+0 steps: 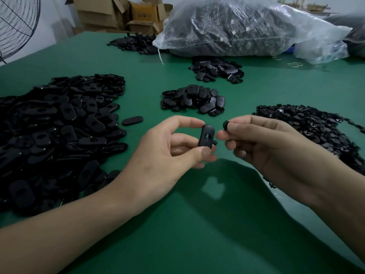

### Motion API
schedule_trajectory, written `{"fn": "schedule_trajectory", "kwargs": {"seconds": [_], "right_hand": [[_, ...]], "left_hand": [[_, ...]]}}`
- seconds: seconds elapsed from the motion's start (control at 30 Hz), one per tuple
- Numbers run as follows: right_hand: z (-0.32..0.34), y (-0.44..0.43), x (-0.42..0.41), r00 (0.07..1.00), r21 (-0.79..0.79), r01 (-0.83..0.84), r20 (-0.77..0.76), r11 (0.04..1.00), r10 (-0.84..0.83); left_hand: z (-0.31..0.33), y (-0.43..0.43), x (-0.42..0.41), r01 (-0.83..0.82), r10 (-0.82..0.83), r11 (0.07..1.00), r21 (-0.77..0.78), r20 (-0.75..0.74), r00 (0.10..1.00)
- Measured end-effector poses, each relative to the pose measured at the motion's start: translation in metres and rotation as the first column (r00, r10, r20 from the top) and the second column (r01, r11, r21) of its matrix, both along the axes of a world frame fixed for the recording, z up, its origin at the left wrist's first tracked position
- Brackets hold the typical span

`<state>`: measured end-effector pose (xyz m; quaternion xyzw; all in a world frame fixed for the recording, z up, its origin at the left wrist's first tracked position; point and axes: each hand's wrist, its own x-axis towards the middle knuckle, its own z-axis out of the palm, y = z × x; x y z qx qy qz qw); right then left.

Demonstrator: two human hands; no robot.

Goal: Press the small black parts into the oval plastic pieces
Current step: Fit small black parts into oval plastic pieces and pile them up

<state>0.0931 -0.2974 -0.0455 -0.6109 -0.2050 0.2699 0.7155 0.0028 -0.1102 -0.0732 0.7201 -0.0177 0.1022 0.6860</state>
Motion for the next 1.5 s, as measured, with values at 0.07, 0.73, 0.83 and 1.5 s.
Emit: {"fn": "schedule_trajectory", "kwargs": {"seconds": [0.07, 0.73, 0.83, 1.5], "right_hand": [[-0.004, 0.001, 0.0, 0.998, 0.03, -0.04, -0.051, 0.999, 0.042], [-0.012, 0.012, -0.021, 0.977, -0.001, 0.137, 0.165, 0.991, -0.135], [-0.01, 0.014, -0.023, 0.948, 0.027, 0.188, 0.255, 0.982, -0.188], [-0.008, 0.014, -0.036, 0.534, -0.097, 0.459, 0.824, 0.883, -0.187]], "left_hand": [[0.0, 0.0, 0.0, -0.01, 0.01, 1.0, 0.002, 0.019, 1.0], [0.005, -0.006, 0.0, -0.01, 0.008, 0.993, -0.116, -0.015, 1.0], [0.007, -0.009, 0.0, -0.002, -0.001, 0.986, -0.169, -0.018, 1.0], [0.009, -0.016, -0.004, -0.073, 0.051, 0.946, -0.315, -0.079, 0.996]]}}
